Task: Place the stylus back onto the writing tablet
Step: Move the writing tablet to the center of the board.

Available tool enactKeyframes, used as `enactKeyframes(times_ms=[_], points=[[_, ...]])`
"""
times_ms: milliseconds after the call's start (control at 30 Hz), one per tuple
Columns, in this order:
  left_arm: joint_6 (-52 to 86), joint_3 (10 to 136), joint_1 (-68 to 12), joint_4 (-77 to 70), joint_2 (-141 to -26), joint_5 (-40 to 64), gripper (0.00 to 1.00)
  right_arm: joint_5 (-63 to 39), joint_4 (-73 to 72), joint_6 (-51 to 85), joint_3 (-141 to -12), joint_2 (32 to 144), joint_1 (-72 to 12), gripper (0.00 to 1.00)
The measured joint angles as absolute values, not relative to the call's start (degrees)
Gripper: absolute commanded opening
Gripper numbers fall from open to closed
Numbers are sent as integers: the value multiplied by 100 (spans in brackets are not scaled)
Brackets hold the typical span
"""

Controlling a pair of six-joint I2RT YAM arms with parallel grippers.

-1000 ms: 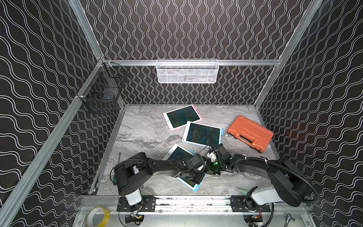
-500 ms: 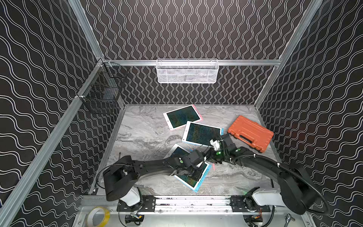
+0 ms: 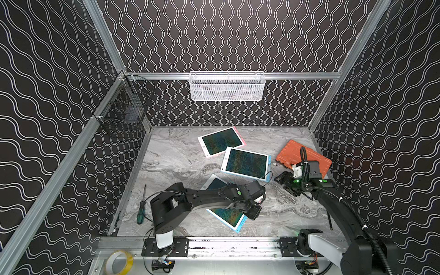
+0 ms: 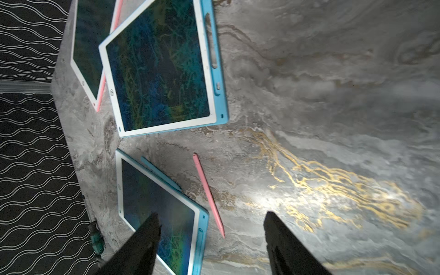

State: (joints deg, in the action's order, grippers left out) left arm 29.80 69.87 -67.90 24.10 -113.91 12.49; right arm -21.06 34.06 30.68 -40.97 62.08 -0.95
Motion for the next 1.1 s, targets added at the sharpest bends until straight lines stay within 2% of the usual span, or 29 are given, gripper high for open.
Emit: enactKeyframes(times_ms=[233, 567, 1100], points=[[2980, 7135, -6799, 2495, -11839, 1153, 33, -1959, 3710, 2683, -4250, 6254, 113, 79], [3262, 6785, -6698, 2174, -11845, 880, 34, -1957, 3795, 2626, -4248, 6160, 123, 82], [3601, 5266, -5271, 473, -11168, 998, 34, -1879, 3896, 2512, -4558, 6477, 121, 84]])
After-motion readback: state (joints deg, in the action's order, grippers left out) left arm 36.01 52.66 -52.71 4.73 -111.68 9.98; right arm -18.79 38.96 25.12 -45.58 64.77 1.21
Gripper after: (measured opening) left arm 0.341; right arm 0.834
